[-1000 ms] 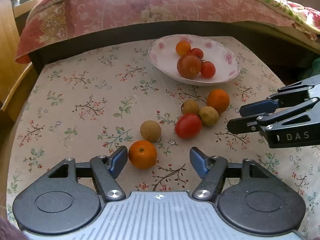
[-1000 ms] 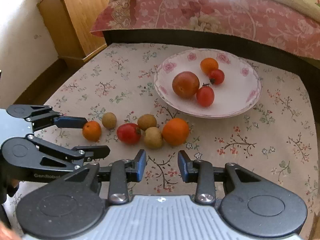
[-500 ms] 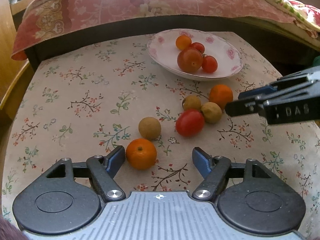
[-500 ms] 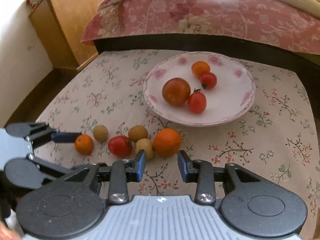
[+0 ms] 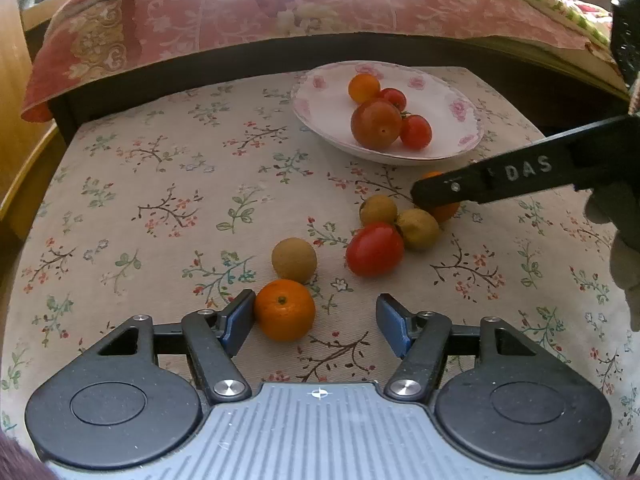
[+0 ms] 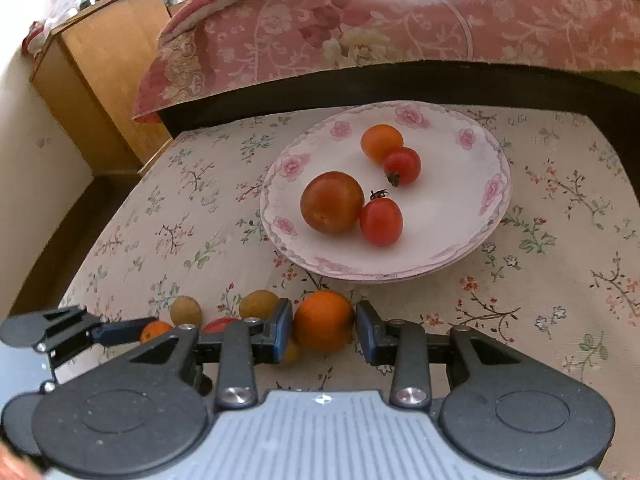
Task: Organize fruits
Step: 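Move both open grippers back toward the loose fruits on the cloth, then grasp an orange with the right gripper while the left gripper grasps a tangerine, then carry the orange and tangerine over the white plate with both grippers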
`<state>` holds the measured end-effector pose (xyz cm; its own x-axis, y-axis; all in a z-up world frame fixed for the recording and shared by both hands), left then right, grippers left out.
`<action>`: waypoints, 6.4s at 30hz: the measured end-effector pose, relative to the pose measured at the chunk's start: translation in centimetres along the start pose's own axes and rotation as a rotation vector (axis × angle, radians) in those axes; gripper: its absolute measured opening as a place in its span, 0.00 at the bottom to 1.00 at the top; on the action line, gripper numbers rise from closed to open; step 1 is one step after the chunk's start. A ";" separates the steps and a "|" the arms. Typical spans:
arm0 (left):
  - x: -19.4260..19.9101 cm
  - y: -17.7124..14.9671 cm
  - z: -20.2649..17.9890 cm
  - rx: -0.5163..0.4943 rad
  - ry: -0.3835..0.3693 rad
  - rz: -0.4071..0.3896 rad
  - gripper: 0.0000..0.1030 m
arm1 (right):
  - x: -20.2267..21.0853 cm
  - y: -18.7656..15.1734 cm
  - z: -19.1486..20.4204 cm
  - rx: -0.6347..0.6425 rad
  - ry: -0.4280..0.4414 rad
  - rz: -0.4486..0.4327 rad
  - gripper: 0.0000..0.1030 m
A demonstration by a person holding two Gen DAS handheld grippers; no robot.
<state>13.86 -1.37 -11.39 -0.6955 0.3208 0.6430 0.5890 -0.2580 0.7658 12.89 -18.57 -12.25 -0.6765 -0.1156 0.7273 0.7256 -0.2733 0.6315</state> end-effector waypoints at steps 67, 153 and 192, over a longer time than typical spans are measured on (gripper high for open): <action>1.4 -0.3 -2.0 -0.047 -0.089 0.020 0.39 | 2.9 -2.9 0.4 0.228 0.044 0.076 0.29; 2.1 3.2 -4.1 -0.135 -0.077 -0.057 0.38 | 4.9 -0.5 0.4 0.250 0.008 -0.031 0.30; -3.1 11.4 -3.4 -0.073 -0.039 -0.160 0.38 | 2.5 5.8 -3.7 0.140 -0.072 -0.123 0.30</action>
<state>21.31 -8.40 -4.64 -0.7608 0.3977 0.5128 0.4394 -0.2659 0.8580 14.95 -23.95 -7.78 -0.7542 -0.0198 0.6564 0.6517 -0.1450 0.7445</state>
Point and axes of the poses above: each gripper's, at about its wrist camera, not at the fingertips, and x roughly against the way its jaws point, z to its left, y to its top, the point moved 10 cm from there along -x, roughly the way its jaws point, and after that the axes turned 13 degrees about -z, right-handed, at the moved point
